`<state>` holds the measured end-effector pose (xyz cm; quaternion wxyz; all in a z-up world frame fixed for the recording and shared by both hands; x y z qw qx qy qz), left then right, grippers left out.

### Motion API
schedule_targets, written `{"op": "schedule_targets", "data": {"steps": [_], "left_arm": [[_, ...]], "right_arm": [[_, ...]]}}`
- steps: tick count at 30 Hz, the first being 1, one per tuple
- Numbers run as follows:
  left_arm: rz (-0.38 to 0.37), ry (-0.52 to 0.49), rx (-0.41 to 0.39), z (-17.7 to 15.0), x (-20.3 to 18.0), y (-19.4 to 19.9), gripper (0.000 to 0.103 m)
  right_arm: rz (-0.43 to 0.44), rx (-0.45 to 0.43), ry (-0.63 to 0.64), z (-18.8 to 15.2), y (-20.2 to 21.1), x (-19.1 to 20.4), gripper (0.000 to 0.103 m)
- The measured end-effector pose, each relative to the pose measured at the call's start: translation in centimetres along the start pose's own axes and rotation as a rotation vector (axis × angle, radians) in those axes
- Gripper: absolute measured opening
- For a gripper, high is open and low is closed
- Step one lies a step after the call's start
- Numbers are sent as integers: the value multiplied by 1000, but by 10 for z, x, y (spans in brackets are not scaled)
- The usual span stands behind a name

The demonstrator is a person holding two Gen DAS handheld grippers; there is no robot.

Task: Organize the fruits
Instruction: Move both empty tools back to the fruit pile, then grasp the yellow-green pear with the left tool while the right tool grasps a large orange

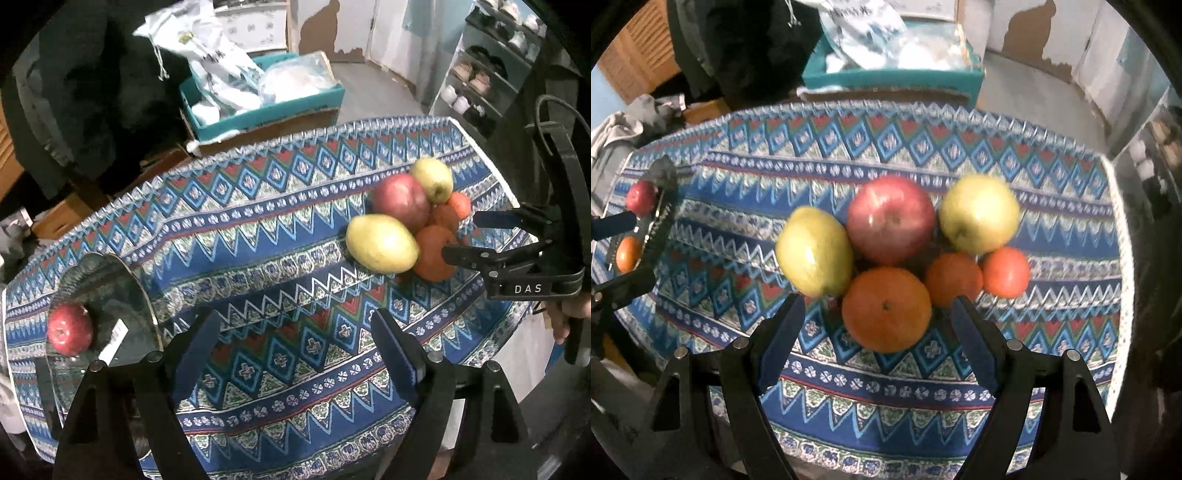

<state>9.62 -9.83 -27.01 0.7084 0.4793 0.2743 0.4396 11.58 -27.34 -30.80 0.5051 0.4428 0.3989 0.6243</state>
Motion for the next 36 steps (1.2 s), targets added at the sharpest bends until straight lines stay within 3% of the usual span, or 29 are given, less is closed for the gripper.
{"op": "schedule_targets", "data": {"steps": [9, 16, 17, 29, 36], "left_arm": [[-25, 5, 58, -4, -3, -32, 85], [-44, 9, 69, 1, -6, -42, 85], [-46, 11, 72, 2, -6, -43, 85], [-86, 40, 80, 14, -12, -55, 85], [-119, 67, 82, 26, -20, -63, 85]], "right_arm": [[-25, 68, 10, -8, -35, -10, 81], [-88, 61, 84, -12, -43, -4, 79], [-77, 73, 86, -14, -43, -3, 70], [-81, 36, 122, -16, -58, 12, 71], [-32, 29, 42, -24, -33, 1, 69]]}}
Point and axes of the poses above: each gripper's, at about its wrist camera, not at the fingertips, and y roughly against the way its jaws point, x to its left, z to its top, the point moved 9 cm from there along -y, roughly the way its jaws point, and after that the axes turned 10 degrees about -y, right-handed, at the moved point
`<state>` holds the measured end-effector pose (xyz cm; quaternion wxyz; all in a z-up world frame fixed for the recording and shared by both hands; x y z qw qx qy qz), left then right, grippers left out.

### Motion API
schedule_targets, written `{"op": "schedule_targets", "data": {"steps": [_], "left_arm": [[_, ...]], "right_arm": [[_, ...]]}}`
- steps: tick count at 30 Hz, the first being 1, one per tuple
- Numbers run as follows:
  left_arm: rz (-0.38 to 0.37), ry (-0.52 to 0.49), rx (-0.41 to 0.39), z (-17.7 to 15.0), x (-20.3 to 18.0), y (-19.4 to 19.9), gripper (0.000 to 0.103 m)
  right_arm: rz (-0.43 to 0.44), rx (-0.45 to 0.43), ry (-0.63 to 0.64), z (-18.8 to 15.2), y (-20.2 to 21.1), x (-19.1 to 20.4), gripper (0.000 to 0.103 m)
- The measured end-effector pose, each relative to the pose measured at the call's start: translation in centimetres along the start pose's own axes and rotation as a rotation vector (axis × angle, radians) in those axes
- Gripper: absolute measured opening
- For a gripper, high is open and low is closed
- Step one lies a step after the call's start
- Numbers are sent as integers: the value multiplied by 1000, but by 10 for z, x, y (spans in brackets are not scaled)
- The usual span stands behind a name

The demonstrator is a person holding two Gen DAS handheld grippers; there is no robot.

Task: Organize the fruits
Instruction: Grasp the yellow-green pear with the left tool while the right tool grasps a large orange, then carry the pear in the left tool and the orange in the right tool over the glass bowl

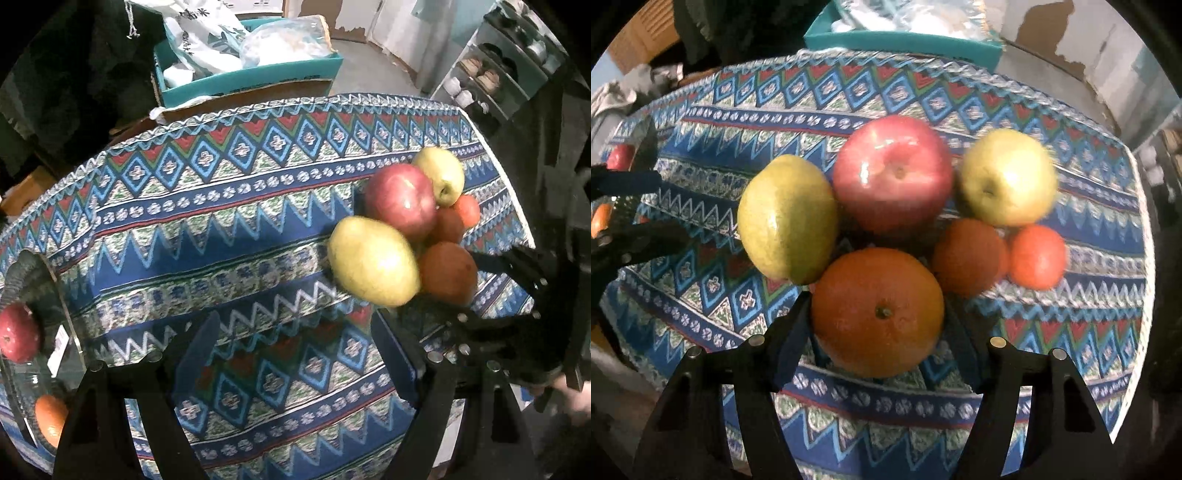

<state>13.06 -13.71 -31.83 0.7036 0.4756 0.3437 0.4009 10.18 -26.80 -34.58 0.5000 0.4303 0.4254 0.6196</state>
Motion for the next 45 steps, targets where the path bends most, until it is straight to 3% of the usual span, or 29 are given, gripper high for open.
{"op": "schedule_targets", "data": {"steps": [7, 14, 21, 31, 35, 40, 45], "left_arm": [[-42, 4, -24, 25, -24, -7, 87], [-83, -18, 31, 32, -55, -27, 87], [-51, -39, 97, 23, -64, -53, 87], [-71, -32, 125, 32, -76, -74, 86], [-66, -52, 134, 28, -83, -78, 71], [-99, -25, 118, 25, -81, -77, 70], [-56, -46, 94, 15, -67, -64, 70]], "right_arm": [[14, -46, -120, 3, 29, -34, 69], [4, -72, -196, 7, 37, -68, 69], [12, -79, -259, 8, 40, -91, 69], [18, -86, -249, 17, 33, -88, 69], [12, -80, -250, 17, 29, -88, 69], [12, -85, -238, 20, 29, -83, 69], [12, -106, -224, 23, 34, -79, 69]]}}
Point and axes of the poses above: each gripper's, at about its wrist camera, not at the fingertips, and y roughly against the way its jaws point, x to its left, z to its top, the point moved 9 cm from there along -y, roughly the way its jaws point, and after that the axes turned 10 degrees about -y, right-handed, at the moved point
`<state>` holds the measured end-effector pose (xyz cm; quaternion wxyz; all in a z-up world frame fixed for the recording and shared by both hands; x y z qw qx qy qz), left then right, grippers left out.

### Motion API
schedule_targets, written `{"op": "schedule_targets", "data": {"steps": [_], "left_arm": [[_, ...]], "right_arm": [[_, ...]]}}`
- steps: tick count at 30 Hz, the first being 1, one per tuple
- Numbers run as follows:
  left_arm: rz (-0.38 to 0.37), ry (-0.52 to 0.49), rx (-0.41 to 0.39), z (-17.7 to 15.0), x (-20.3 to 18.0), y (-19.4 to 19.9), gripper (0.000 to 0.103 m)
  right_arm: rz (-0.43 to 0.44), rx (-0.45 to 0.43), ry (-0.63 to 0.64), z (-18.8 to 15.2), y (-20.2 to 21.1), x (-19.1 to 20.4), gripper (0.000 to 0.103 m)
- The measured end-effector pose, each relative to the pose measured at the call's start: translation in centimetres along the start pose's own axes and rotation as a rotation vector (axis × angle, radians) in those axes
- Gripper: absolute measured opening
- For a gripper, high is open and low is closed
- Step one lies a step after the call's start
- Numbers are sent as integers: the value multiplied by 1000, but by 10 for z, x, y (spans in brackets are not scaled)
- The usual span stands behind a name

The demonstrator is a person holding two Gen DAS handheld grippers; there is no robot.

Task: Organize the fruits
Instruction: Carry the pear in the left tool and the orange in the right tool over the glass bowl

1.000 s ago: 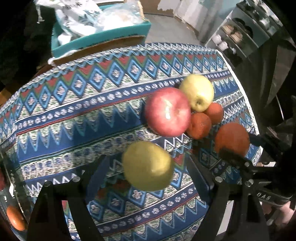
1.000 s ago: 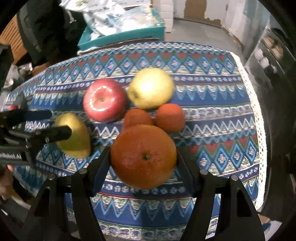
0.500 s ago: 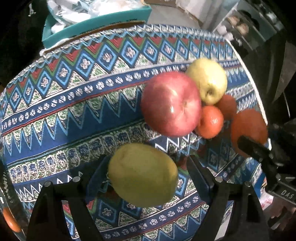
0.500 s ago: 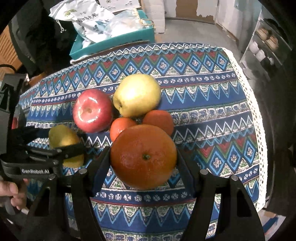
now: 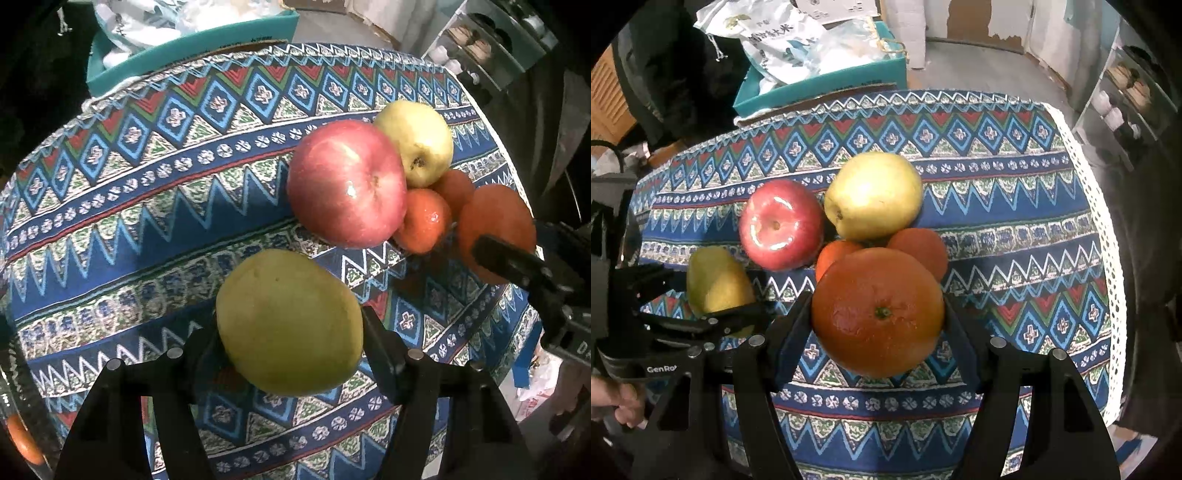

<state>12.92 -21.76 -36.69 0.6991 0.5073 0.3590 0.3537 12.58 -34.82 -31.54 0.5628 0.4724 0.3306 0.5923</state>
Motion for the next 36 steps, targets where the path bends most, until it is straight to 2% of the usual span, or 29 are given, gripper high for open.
{"op": "schedule_targets", "data": {"steps": [16, 29, 36], "left_arm": [[36, 16, -170, -12, 35, 97, 68], [69, -5, -283, -10, 28, 150, 68], [75, -3, -336, -19, 35, 179, 68]], "right_arm": [[30, -112, 51, 18, 39, 31, 69], [81, -204, 112, 27, 82, 72, 69], [124, -248, 163, 28, 107, 105, 69]]}}
Point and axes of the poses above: each gripper's, at about its wrist camera, not at the fingertips, and y roughly against the way its jaws point, x to its left, z to its top, the point moved 9 cm from there along -y, roughly the way its jaws point, and after that the axes turned 10 degrees about -y, right-handed, at the moved point
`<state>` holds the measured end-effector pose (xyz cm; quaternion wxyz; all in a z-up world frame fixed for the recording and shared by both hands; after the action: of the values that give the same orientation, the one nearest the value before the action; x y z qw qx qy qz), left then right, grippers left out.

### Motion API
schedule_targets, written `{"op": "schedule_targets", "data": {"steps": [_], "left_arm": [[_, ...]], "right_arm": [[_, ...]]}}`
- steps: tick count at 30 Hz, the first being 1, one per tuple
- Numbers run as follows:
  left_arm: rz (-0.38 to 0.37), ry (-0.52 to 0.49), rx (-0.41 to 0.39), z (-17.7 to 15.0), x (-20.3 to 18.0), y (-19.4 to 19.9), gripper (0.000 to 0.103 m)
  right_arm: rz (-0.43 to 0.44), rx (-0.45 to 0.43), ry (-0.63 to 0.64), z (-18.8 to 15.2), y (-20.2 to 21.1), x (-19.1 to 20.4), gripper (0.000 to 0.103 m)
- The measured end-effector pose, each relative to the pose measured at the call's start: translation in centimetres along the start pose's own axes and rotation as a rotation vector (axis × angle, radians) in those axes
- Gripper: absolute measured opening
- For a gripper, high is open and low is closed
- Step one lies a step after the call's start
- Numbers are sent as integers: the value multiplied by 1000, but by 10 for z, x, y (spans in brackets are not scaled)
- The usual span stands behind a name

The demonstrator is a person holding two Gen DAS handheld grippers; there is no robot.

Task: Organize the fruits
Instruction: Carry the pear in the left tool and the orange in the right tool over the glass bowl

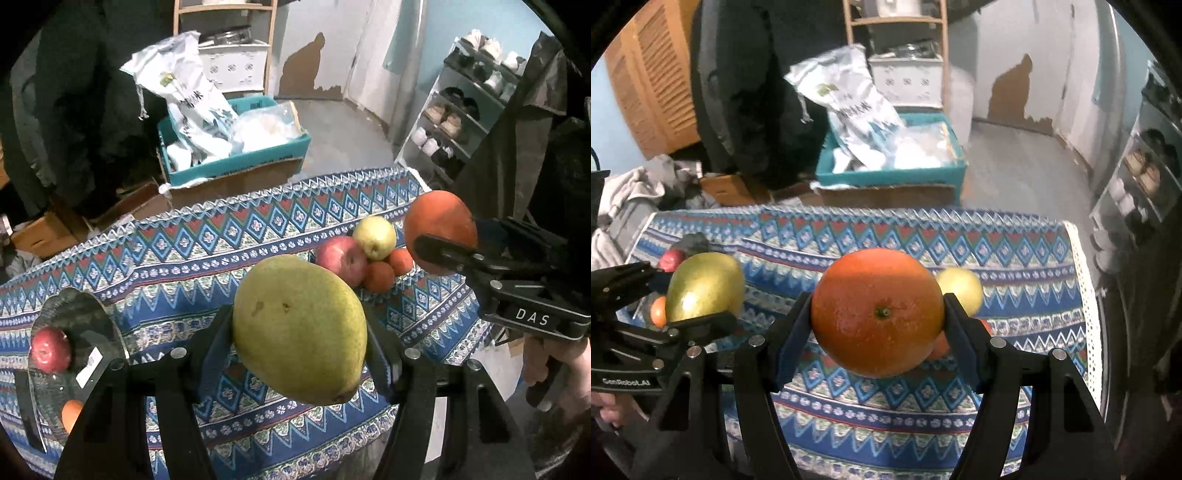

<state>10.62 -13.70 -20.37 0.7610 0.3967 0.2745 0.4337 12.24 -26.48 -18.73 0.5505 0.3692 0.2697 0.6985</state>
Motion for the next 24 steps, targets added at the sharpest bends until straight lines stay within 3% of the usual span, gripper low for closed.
{"op": "schedule_targets", "data": {"steps": [14, 24], "left_arm": [[36, 47, -76, -13, 39, 46, 68], [62, 82, -103, -26, 68, 65, 68]], "right_arm": [[92, -64, 89, 17, 32, 70, 69], [133, -66, 121, 22, 30, 107, 69]]}}
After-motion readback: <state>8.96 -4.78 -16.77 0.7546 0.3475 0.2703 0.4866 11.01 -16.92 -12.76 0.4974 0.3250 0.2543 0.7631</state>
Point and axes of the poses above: each gripper's, at about its wrist camera, not at the fingertips, and y roughly against the way its jaws point, x to its left, z to its top, the point moved 9 cm from there along -y, roughly the way its jaws point, and after that the axes turned 10 degrees about -y, right-handed, at the moved point
